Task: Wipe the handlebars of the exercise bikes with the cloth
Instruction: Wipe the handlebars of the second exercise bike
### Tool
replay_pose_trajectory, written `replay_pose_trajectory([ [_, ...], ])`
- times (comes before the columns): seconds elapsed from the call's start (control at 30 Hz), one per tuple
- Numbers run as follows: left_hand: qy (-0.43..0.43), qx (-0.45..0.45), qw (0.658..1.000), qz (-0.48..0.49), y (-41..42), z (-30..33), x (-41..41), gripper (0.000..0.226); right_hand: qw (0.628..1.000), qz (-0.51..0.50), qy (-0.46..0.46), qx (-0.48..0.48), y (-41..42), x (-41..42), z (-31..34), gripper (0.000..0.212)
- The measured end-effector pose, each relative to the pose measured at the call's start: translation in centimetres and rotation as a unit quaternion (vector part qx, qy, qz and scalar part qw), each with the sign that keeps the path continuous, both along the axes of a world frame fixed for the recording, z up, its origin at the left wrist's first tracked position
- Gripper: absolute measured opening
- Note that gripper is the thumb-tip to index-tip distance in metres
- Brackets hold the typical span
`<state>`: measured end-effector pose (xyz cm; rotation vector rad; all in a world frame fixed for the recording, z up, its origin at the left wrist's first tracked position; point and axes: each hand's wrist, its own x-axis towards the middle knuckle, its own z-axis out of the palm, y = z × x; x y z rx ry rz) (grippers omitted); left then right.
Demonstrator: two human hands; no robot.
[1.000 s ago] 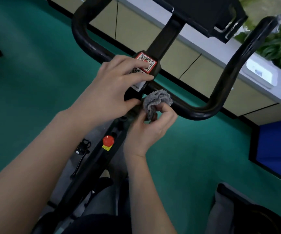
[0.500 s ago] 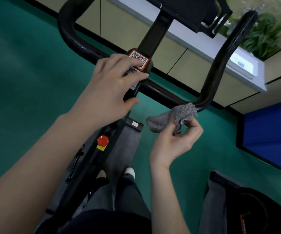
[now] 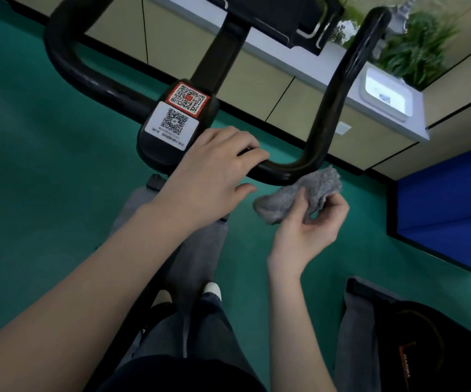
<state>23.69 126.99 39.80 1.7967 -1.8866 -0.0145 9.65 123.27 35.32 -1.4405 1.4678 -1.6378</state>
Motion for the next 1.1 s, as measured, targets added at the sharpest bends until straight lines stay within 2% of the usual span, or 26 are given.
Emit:
replay_pose_trajectory([
  [0.13,0.035,-0.003,0.999,0.021,-0.5,-0.2,-0.2,0.035,0.998,0.025,-0.056,0.03,0.9,0.7,-0.3,0.02],
  [0.3,0.048,0.004,0.998,0.035,-0.7,-0.3,-0.4,0.033,0.994,0.02,-0.099,0.04,-1.7,-0.4,0.6,0.02],
  [0.47,0.057,0.017,0.997,0.043,-0.8,-0.1,-0.5,0.034,0.996,0.051,-0.06,0.051,-6.0,-2.1,1.8,0.018],
  [0.6,0.067,0.021,0.995,0.072,-1.0,0.3,-1.3,0.037,0.993,0.091,-0.053,0.05,-5.1,-2.6,2.0,0.018],
  [0.8,0.074,0.019,0.989,0.124,-1.4,0.5,-2.4,0.041,0.99,0.134,0.022,0.039,-7.1,-3.4,3.0,0.02],
  [0.93,0.074,0.024,0.987,0.144,-1.6,0.5,-3.1,0.055,0.979,0.184,0.076,0.028,-10.6,-3.7,5.0,0.016],
  [1.0,0.075,0.029,0.984,0.158,-2.0,0.6,-3.7,0.059,0.959,0.259,0.115,0.005,-11.5,-3.3,6.1,0.022],
  [1.1,0.087,0.031,0.982,0.168,-2.9,0.8,-4.6,0.053,0.915,0.347,0.198,-0.049,-11.9,-2.9,6.9,0.025],
])
